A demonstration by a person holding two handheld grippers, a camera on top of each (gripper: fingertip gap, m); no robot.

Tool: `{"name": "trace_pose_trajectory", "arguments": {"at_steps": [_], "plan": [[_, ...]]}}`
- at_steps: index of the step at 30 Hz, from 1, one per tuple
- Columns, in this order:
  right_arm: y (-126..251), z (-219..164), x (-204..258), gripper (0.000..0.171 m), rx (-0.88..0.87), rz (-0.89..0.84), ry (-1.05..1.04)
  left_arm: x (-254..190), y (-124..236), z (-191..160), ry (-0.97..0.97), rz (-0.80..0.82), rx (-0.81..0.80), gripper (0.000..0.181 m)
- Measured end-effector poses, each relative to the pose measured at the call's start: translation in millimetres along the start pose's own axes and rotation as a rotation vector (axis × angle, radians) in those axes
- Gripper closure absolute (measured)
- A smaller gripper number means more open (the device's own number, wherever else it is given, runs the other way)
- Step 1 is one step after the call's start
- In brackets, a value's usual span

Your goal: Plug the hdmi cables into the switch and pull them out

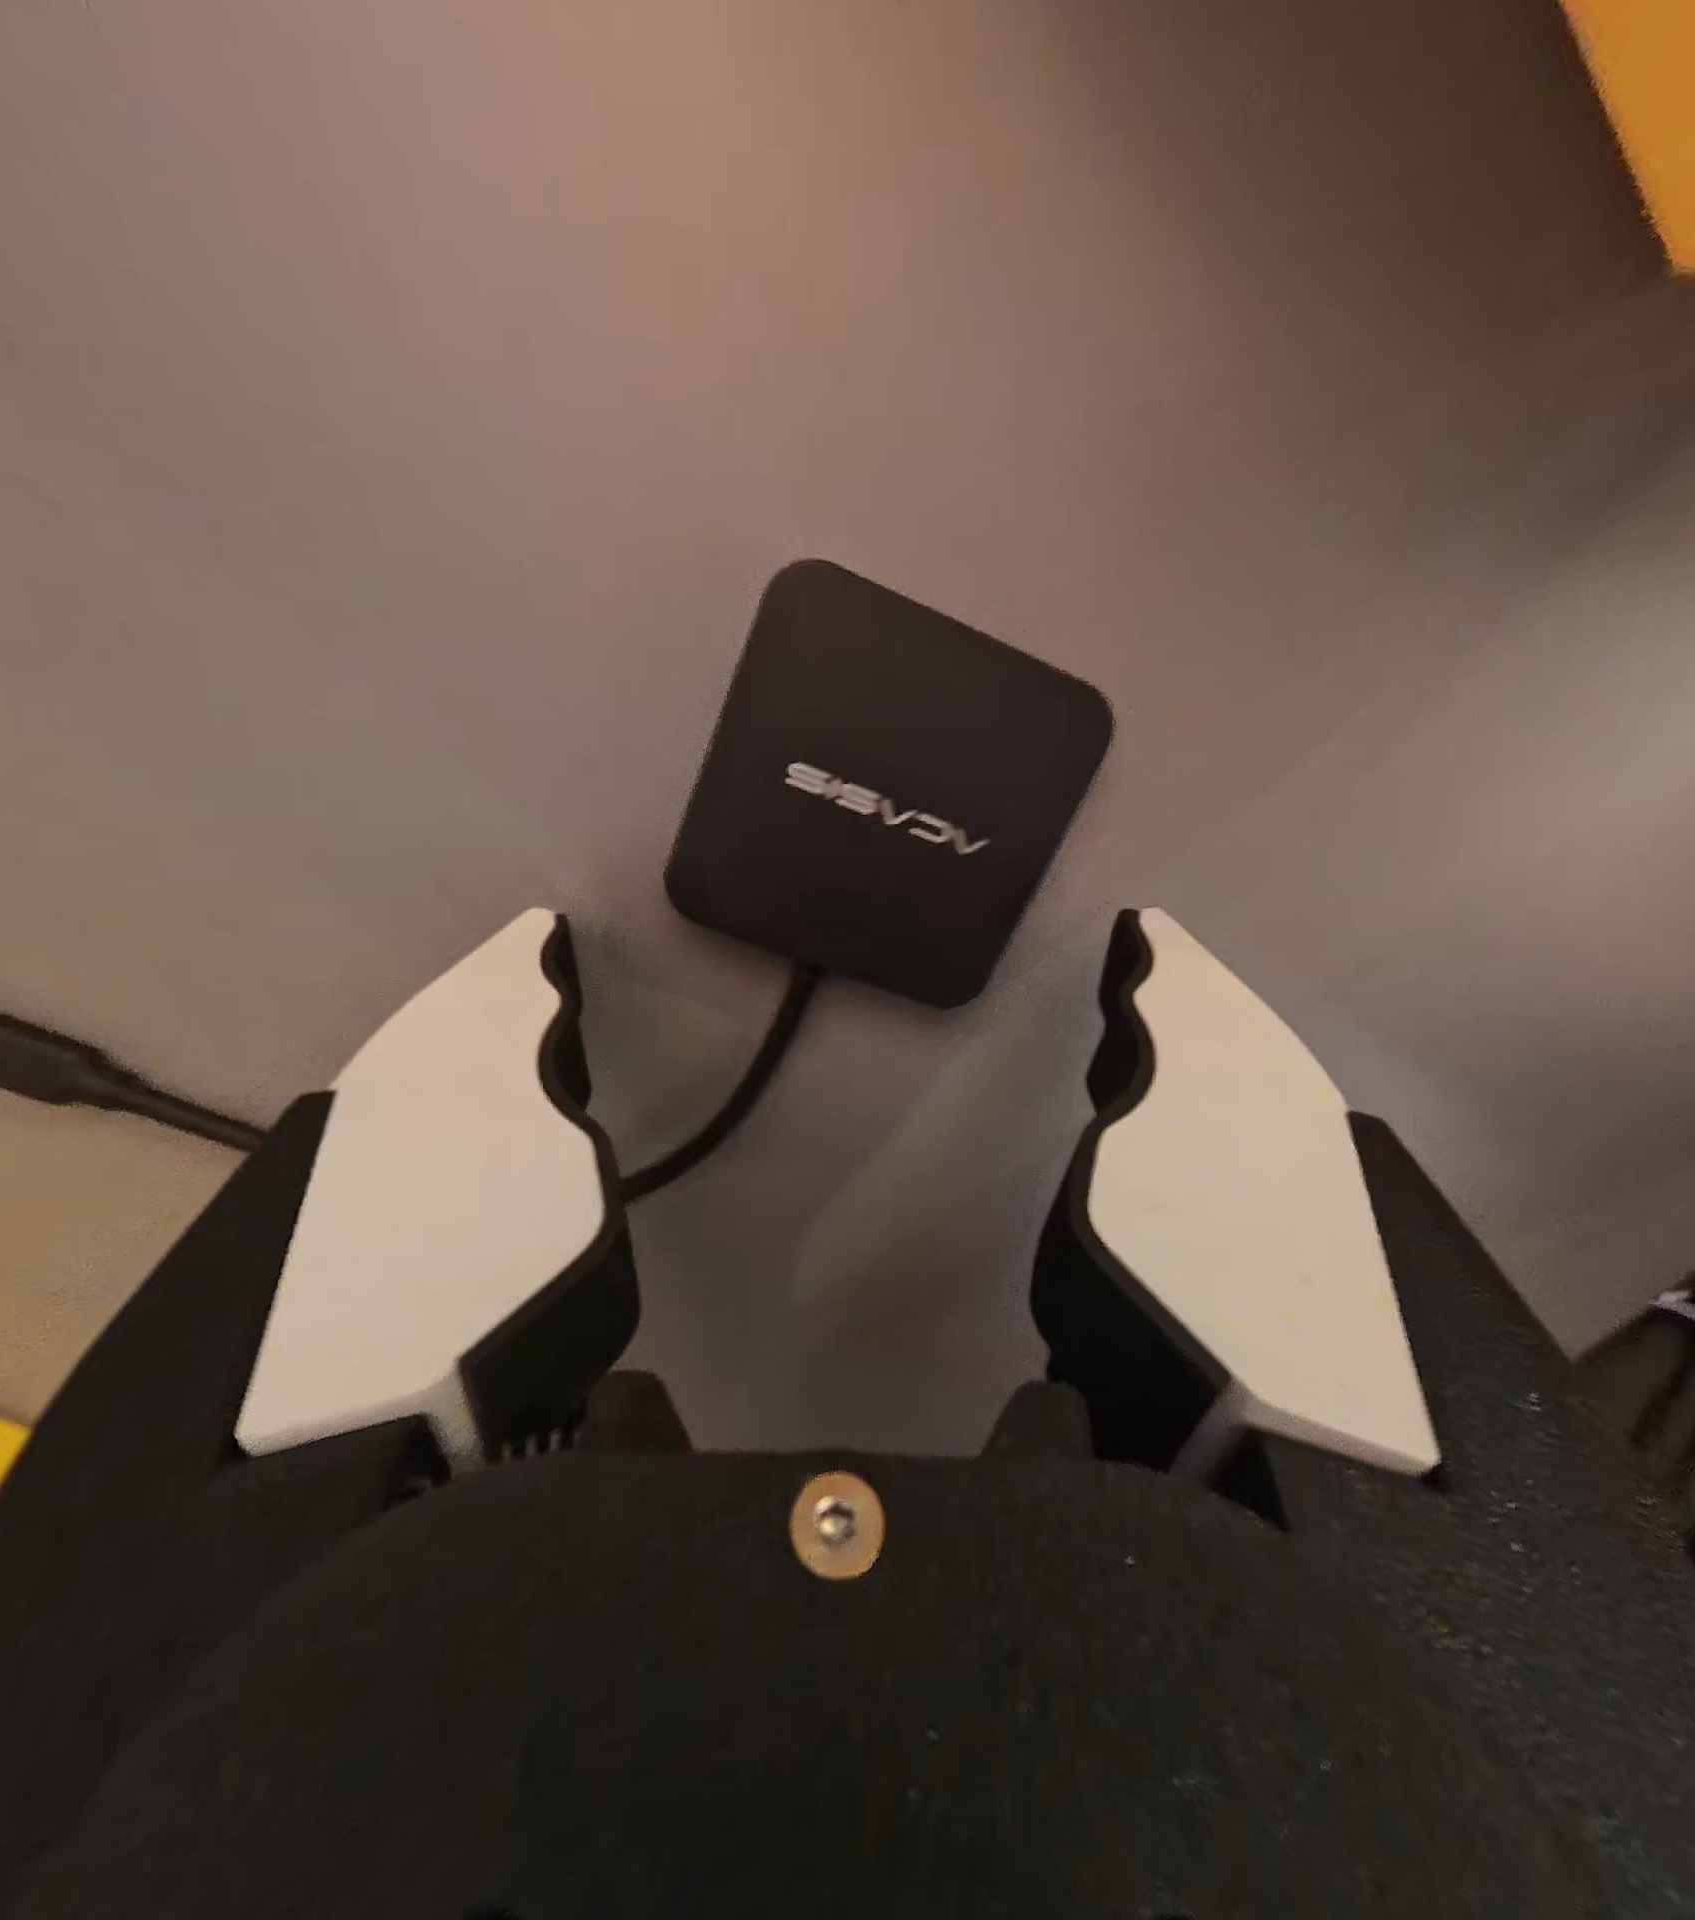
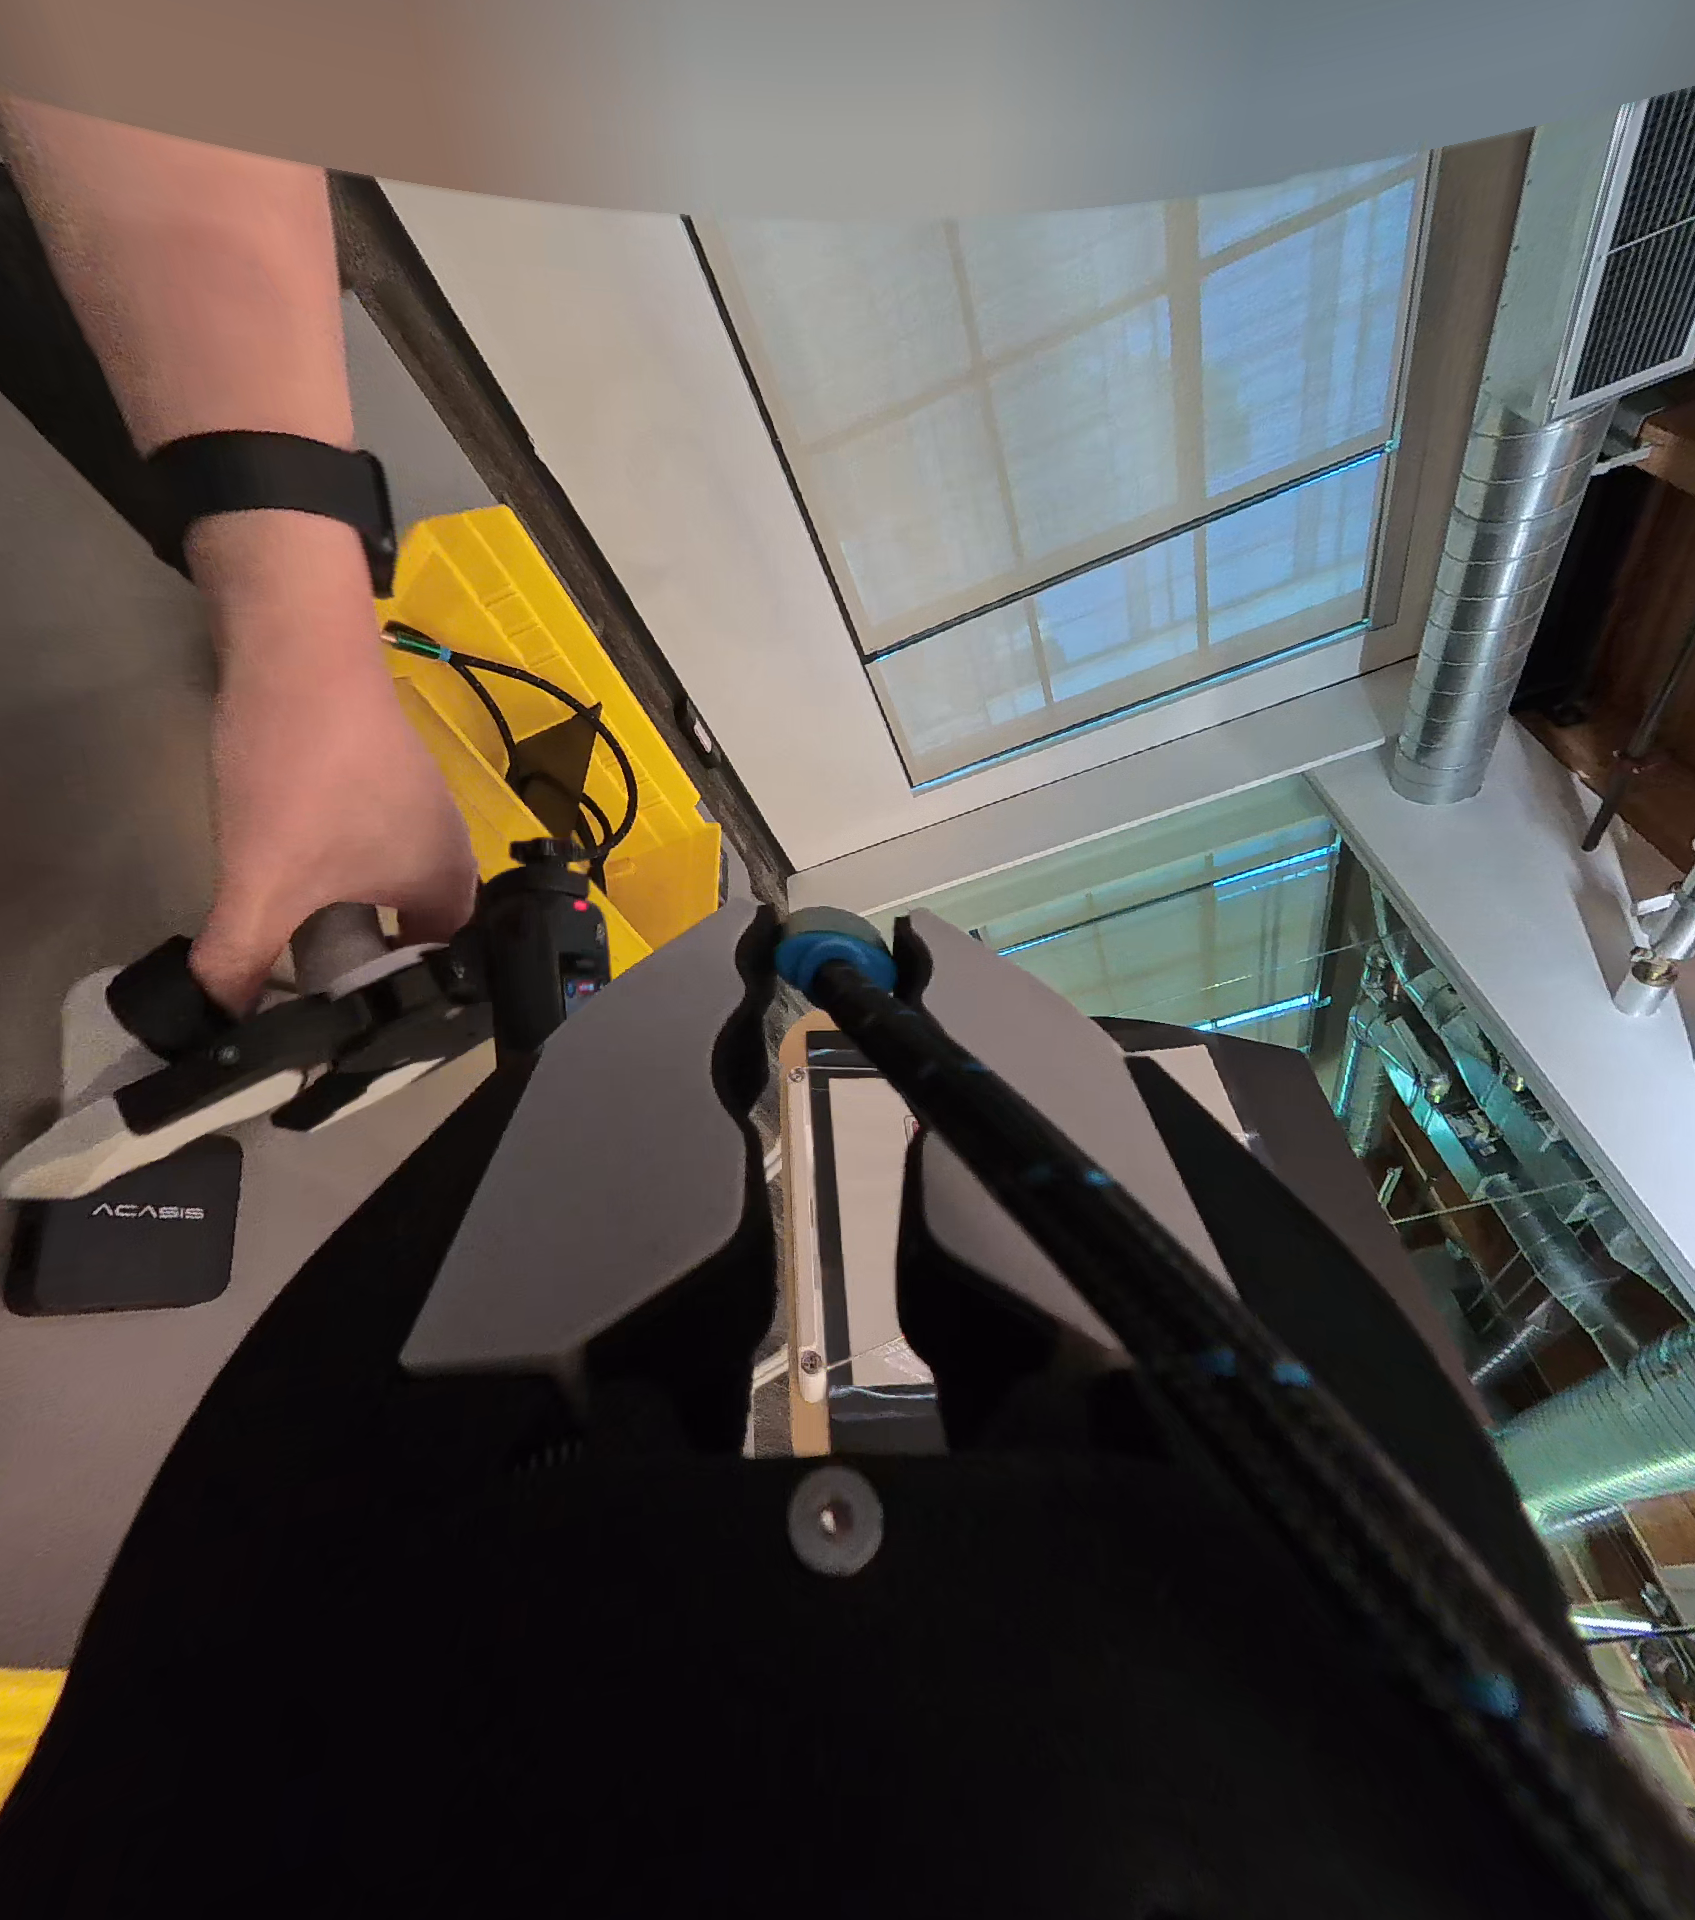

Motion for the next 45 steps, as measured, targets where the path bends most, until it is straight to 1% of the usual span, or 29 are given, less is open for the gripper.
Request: {"name": "trace_pose_trajectory", "arguments": {"at_steps": [2, 3, 6, 8, 10, 11, 13, 15, 17, 20, 23, 24, 26, 27, 28, 30, 31, 34, 36, 37, 39, 40, 43, 45], "plan": [[1.0, 0.4, -0.4, 0.150, 0.001, -0.003, 0.000, -11.7, -0.7, 1.3, 0.087, -0.058, -0.015, 0.087], [1.2, 0.4, -0.5, 0.150, 0.001, -0.003, 0.000, -15.8, -1.4, 1.5, 0.112, -0.069, -0.023, 0.083], [1.6, 0.3, -0.9, 0.149, -0.002, -0.003, -0.001, -16.5, -5.4, 3.5, 0.172, -0.033, -0.032, 0.073], [2.0, 0.3, -1.0, 0.150, 0.000, -0.005, 0.001, -14.3, -7.1, 7.2, 0.219, -0.015, -0.052, 0.075], [3.2, 0.8, -1.4, 0.150, -0.002, -0.007, 0.001, -11.1, -8.6, 10.1, 0.218, 0.040, -0.036, 0.088], [3.9, 1.0, -1.8, 0.150, -0.002, -0.011, 0.002, -9.6, -9.6, 10.9, 0.192, 0.083, -0.015, 0.096], [6.1, 1.7, -2.8, 0.149, -0.005, -0.017, 0.001, -10.7, -10.2, 13.4, 0.123, 0.116, -0.004, 0.104], [8.3, 2.4, -3.9, 0.149, -0.009, -0.025, 0.001, -11.2, -10.4, 16.4, 0.076, 0.109, 0.015, 0.104], [9.5, 2.9, -4.5, 0.149, -0.013, -0.028, -0.002, -10.5, -10.6, 19.8, -0.021, 0.100, 0.029, 0.104], [10.1, 3.5, -4.5, 0.150, -0.014, -0.030, 0.000, -8.5, -10.1, 19.4, -0.224, 0.087, 0.076, 0.105], [9.8, 3.3, -4.5, 0.150, -0.018, -0.028, -0.002, -5.1, -8.9, 10.8, -0.542, 0.078, 0.114, 0.105], [9.5, 3.2, -4.5, 0.150, -0.019, -0.027, -0.002, -3.2, -8.6, 7.1, -0.630, 0.067, 0.093, 0.106], [9.0, 3.0, -4.2, 0.150, -0.019, -0.025, -0.002, 2.2, -8.2, 3.6, -0.671, 0.027, 0.013, 0.107], [8.8, 3.0, -4.2, 0.150, -0.018, -0.025, -0.001, 4.2, -7.4, 2.7, -0.664, 0.000, -0.006, 0.107], [8.7, 3.0, -4.1, 0.150, -0.018, -0.025, 0.000, 6.8, -6.9, 2.5, -0.637, -0.011, -0.011, 0.104], [8.9, 2.7, -4.3, 0.150, -0.019, -0.025, -0.002, 8.7, -6.1, 3.1, -0.553, -0.032, -0.011, 0.086], [9.0, 2.3, -4.7, 0.150, -0.020, -0.026, -0.004, 6.3, -5.2, 2.8, -0.519, -0.056, -0.018, 0.084], [9.3, 0.7, -5.3, 0.149, -0.017, -0.028, -0.007, 0.3, -2.9, 3.1, -0.415, -0.019, -0.045, 0.082], [9.2, 0.3, -5.5, 0.150, -0.016, -0.029, -0.008, 0.3, -5.5, 2.6, -0.303, 0.056, -0.017, 0.079], [8.9, 0.4, -5.4, 0.150, -0.014, -0.028, -0.007, 0.0, -7.6, 2.5, -0.229, 0.074, -0.008, 0.080], [8.0, 0.4, -4.8, 0.149, -0.010, -0.026, -0.003, -2.5, -9.4, 5.7, -0.078, 0.022, -0.018, 0.077], [7.4, 0.2, -4.3, 0.149, -0.006, -0.024, -0.002, -4.1, -8.4, 8.9, -0.042, -0.004, -0.034, 0.080], [6.3, -0.6, -3.5, 0.149, 0.006, -0.021, 0.003, -5.1, -8.5, 12.9, 0.004, 0.005, -0.009, 0.081], [6.7, -0.7, -3.8, 0.149, 0.005, -0.022, 0.002, -5.7, -10.3, 13.1, 0.010, 0.067, 0.022, 0.089]]}}
Point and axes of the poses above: each gripper's, where its closed fingertips meet, y back along the fingers, z out of its top, x = y × z across the jaws, the point moved 7 cm from there along y, back along the fingers, and after that the axes turned 7 degrees about x, right-handed, at the moved point
